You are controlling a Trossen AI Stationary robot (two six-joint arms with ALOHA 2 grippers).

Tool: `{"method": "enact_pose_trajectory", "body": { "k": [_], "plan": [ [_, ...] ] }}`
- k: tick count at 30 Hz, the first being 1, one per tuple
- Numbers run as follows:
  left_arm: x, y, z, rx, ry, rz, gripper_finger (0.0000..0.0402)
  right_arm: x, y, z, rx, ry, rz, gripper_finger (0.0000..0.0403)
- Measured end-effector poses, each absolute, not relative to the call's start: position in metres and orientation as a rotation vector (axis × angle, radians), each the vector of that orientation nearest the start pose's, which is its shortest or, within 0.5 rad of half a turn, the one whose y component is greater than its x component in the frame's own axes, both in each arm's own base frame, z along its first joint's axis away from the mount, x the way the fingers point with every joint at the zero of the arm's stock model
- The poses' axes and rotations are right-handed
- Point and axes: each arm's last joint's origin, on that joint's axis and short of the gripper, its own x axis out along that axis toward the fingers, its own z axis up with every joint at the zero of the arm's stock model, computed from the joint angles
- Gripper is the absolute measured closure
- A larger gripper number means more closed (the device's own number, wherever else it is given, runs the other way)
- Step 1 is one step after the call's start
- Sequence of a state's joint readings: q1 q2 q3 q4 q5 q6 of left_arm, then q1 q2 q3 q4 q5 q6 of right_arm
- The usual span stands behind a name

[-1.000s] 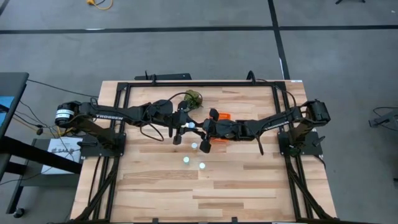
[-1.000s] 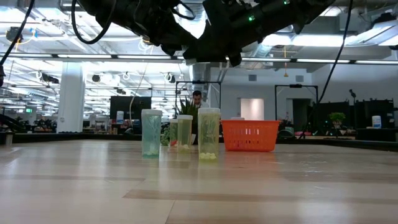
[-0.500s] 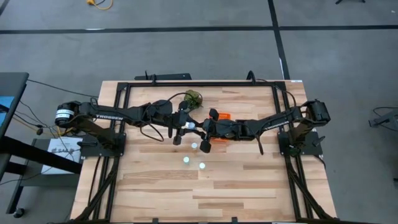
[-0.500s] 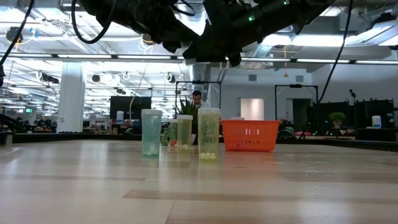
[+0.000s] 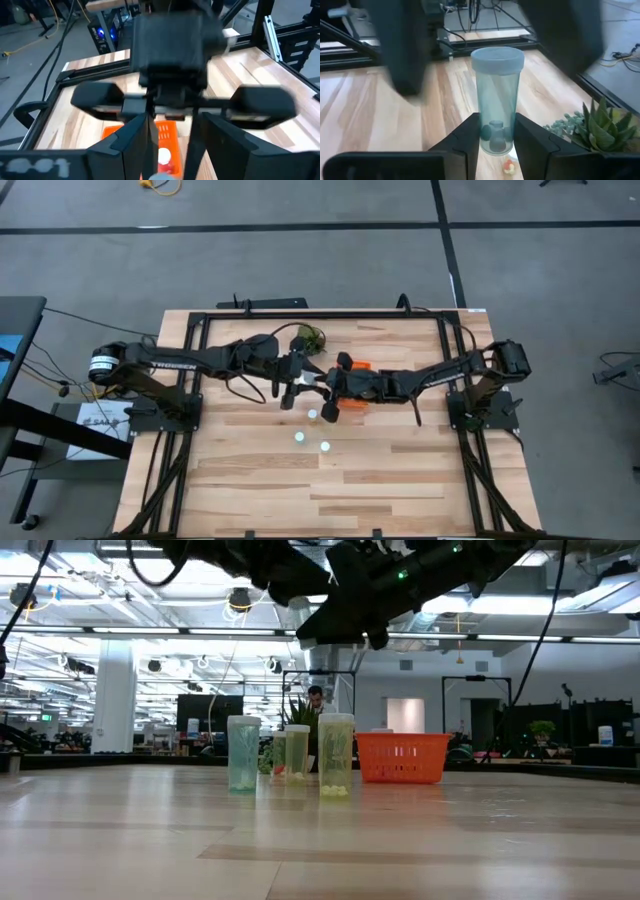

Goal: Pick and place pill bottles into a basket
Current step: Put the top blue pill bottle into the basket

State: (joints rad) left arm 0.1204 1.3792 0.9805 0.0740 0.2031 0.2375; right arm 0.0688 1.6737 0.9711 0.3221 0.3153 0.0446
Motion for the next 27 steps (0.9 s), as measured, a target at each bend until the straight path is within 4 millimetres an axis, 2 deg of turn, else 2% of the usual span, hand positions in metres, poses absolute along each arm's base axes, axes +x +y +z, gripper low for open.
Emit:
{"method": "enact_pose_trajectory", "body": {
  "k": [9,12,18,23,27],
  "plan": [
    [0.306,0.031,0.356,0.198,0.400,-0.130,0.0225,0.358,-0.001,0.212,-0.033,0.445,-0.294,0.0304],
    [0.298,0.030,0.364,0.186,0.397,-0.127,0.0225,0.354,-0.008,0.213,-0.033,0.477,-0.310,0.0304],
    [0.281,0.033,0.359,0.146,0.388,-0.102,0.0225,0.340,-0.026,0.226,-0.005,0.531,-0.320,0.0304],
    [0.268,0.039,0.341,0.104,0.332,-0.060,0.0225,0.328,-0.035,0.233,0.016,0.581,-0.355,0.0304],
    [0.257,0.042,0.321,0.073,0.281,-0.029,0.0225,0.324,-0.044,0.226,0.065,0.630,-0.399,0.0304]
  ]
}}
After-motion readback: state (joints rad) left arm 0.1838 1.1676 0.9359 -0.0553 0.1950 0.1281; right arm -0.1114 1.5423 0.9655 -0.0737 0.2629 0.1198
